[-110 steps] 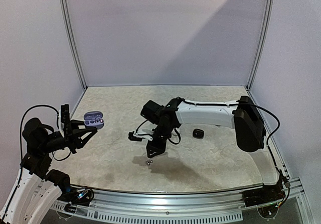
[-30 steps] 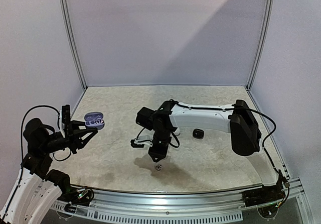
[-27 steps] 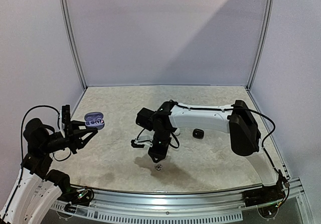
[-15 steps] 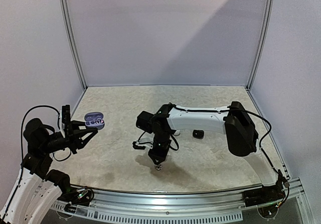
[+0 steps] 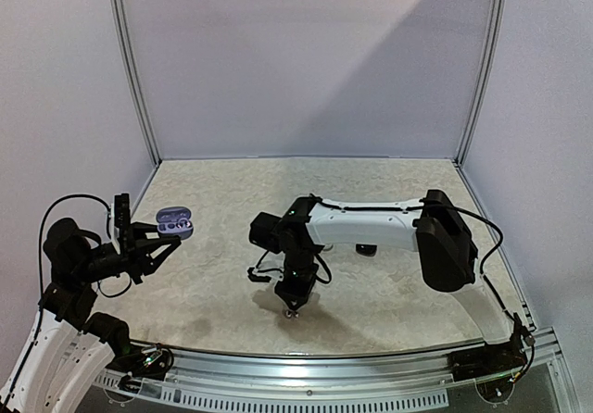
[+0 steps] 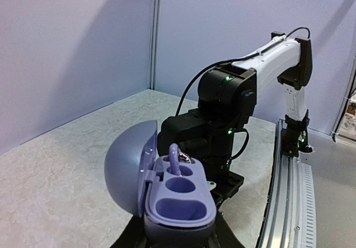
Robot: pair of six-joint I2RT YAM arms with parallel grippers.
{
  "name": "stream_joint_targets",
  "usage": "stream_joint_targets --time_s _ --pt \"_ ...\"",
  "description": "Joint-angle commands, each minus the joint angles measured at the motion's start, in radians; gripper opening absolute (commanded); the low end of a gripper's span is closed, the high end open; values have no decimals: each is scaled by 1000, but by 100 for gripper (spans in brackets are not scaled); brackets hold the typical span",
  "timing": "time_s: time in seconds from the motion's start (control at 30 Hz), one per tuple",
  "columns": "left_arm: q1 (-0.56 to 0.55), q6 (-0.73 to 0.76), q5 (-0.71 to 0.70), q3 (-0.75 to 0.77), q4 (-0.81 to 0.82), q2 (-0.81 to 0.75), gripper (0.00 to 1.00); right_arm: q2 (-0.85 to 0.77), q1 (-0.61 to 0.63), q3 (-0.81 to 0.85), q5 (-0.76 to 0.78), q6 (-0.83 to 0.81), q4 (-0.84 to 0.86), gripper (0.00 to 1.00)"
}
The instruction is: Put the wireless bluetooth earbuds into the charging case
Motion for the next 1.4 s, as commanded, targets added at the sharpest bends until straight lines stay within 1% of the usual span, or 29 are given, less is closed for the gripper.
stream_joint_targets --time_s 0.0,0.13,0.23,0.33,0.43,0.57,0.77,0.97,1.17,1.37 --pt "1 4 4 -16 25 -3 0 -11 12 -14 15 51 -56 25" --pt "0 5 4 -16 25 -3 0 -15 12 13 10 102 -46 25" --pt "-2 4 4 -18 27 -7 0 -29 13 -29 -32 137 -4 25" --pt "-4 5 4 -19 28 -8 0 -49 14 -73 -61 122 32 25" --pt "-6 6 5 -17 26 -10 0 -49 13 -79 -80 73 38 25" --pt "-6 11 3 -18 19 -13 0 -64 17 -92 -144 47 59 25" --pt "-6 11 7 -17 19 -12 0 -100 21 -146 -221 62 135 25" --pt "-7 11 9 -18 19 -16 0 -94 21 -160 -227 103 169 24" --pt "-8 11 10 -19 19 -27 0 -80 22 -156 -231 193 212 23" --pt "-12 11 10 -19 19 -32 0 -68 19 -123 -216 207 234 23"
